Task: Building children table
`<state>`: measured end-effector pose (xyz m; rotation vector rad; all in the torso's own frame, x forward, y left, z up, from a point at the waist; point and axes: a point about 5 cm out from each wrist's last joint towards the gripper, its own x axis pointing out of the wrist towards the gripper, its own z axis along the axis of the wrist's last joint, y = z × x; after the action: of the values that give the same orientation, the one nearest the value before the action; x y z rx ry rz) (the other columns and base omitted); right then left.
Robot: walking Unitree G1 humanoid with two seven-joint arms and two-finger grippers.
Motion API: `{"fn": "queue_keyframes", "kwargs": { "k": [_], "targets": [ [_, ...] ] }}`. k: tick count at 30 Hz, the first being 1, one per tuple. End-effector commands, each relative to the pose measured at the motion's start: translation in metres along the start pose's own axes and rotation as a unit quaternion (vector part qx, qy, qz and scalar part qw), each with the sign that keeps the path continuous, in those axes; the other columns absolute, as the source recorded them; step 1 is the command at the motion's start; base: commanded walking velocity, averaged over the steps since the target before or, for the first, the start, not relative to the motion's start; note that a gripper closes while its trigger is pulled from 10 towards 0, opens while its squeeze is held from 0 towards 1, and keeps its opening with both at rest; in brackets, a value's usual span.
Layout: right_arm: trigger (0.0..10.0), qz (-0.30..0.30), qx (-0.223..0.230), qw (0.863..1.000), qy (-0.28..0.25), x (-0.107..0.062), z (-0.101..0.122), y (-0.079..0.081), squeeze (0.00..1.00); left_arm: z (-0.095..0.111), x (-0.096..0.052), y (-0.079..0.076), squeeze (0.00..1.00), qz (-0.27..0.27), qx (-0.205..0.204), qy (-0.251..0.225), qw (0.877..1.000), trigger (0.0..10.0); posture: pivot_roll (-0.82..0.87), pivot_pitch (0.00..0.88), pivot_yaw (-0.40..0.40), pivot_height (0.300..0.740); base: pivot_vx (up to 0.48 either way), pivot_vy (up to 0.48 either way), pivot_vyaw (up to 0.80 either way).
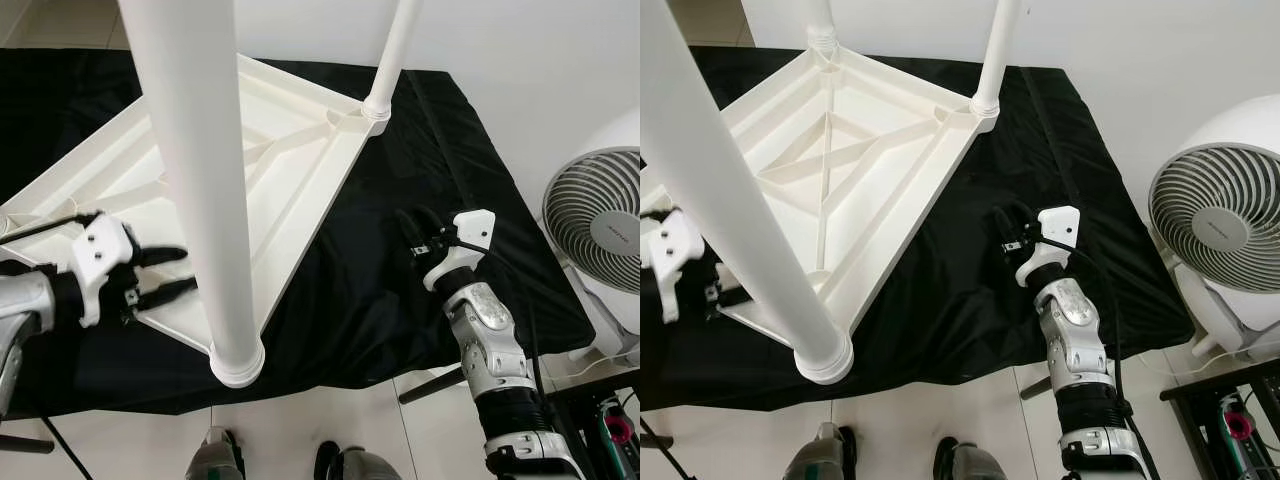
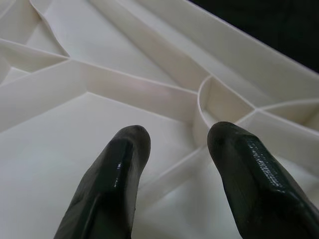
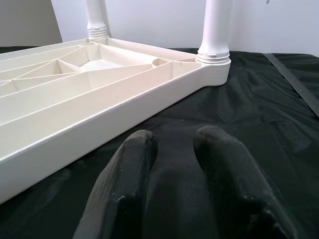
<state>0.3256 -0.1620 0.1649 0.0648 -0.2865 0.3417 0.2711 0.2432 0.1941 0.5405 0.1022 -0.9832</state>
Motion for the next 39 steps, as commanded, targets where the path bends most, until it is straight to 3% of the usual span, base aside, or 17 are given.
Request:
{"fn": "queue_keyframes", "kwargs": {
  "k": [1, 5, 15, 23, 33, 39],
  "targets": [
    [10.0, -0.012, 0.001, 1.0, 0.007, -0.005, -0.003, -0.007, 0.0, -0.006, -0.001, -0.004, 0.0, -0.024, 0.011, 0.023, 0.999, 10.0, 0.19, 0.171, -0.083, 0.74, 0.0, 0.0, 0.0],
    [10.0, -0.013, -0.002, 1.0, 0.005, -0.004, -0.002, -0.008, 0.0, -0.01, 0.001, -0.003, 0.0, -0.022, 0.032, 0.038, 0.999, 10.0, 0.18, 0.164, -0.083, 0.74, 0.0, 0.0, 0.0],
    [10.0, -0.013, -0.004, 1.0, 0.004, -0.004, -0.001, -0.008, 0.0, -0.014, 0.006, -0.004, 0.0, -0.04, 0.035, 0.051, 0.997, 10.0, 0.18, 0.155, -0.078, 0.74, 0.0, 0.0, 0.0],
    [10.0, -0.022, -0.009, 1.0, 0.003, -0.008, 0.0, -0.009, 0.0, -0.019, 0.031, -0.008, 0.0, -0.088, 0.098, 0.086, 0.988, 10.0, 0.15, 0.144, -0.056, 0.74, 0.0, 0.0, 0.0],
    [10.0, -0.034, -0.01, 0.999, 0.0, -0.011, 0.0, -0.01, 0.0, -0.018, 0.045, -0.004, 0.0, -0.124, 0.145, 0.101, 0.976, 10.0, 0.13, 0.131, -0.029, 0.74, 0.0, 0.0, 0.0],
    [10.0, -0.04, -0.012, 0.999, -0.002, -0.013, 0.0, -0.011, 0.0, -0.018, 0.051, -0.002, 0.0, -0.144, 0.15, 0.105, 0.973, 10.0, 0.13, 0.127, -0.018, 0.74, 0.0, 0.0, 0.0]
  ]
}}
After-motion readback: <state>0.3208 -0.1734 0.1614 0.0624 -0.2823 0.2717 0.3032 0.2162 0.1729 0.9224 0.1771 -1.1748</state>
